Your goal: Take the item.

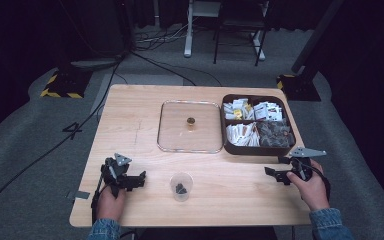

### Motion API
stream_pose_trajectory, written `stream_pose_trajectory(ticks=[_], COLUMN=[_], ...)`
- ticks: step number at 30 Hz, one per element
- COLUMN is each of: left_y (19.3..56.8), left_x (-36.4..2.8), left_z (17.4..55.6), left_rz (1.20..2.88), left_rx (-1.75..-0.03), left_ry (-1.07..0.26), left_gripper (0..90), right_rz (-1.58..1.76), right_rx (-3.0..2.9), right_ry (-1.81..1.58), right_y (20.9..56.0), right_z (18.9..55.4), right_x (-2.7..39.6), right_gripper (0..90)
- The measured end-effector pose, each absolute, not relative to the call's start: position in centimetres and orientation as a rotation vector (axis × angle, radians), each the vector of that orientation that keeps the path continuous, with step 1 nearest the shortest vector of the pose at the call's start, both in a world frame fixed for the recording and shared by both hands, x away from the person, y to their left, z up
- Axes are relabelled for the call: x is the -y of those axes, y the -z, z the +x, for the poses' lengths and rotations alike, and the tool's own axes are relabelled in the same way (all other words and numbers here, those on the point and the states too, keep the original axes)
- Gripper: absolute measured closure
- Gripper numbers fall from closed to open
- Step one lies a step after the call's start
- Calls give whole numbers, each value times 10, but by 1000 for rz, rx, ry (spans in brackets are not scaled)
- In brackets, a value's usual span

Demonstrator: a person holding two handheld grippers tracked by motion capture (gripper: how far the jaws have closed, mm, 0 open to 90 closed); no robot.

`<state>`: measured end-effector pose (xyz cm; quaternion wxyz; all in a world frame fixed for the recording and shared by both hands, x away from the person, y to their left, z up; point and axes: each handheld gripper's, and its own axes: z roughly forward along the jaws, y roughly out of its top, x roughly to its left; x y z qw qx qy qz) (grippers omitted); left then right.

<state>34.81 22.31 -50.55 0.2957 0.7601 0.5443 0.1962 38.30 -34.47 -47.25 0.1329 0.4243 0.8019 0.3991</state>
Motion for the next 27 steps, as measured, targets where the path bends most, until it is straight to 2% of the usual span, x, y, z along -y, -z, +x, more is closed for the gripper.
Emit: stream_pose_trajectory(ticks=[27], left_y=[506], left_x=[-223], left_z=[348], left_rz=[2022], left_rx=[-1448], left_ry=[-523], left_gripper=[0], right_rz=[1183], right_rx=[-2355], right_ry=[-1025], right_y=[500], right_z=[379], right_x=[337], right_gripper=[153])
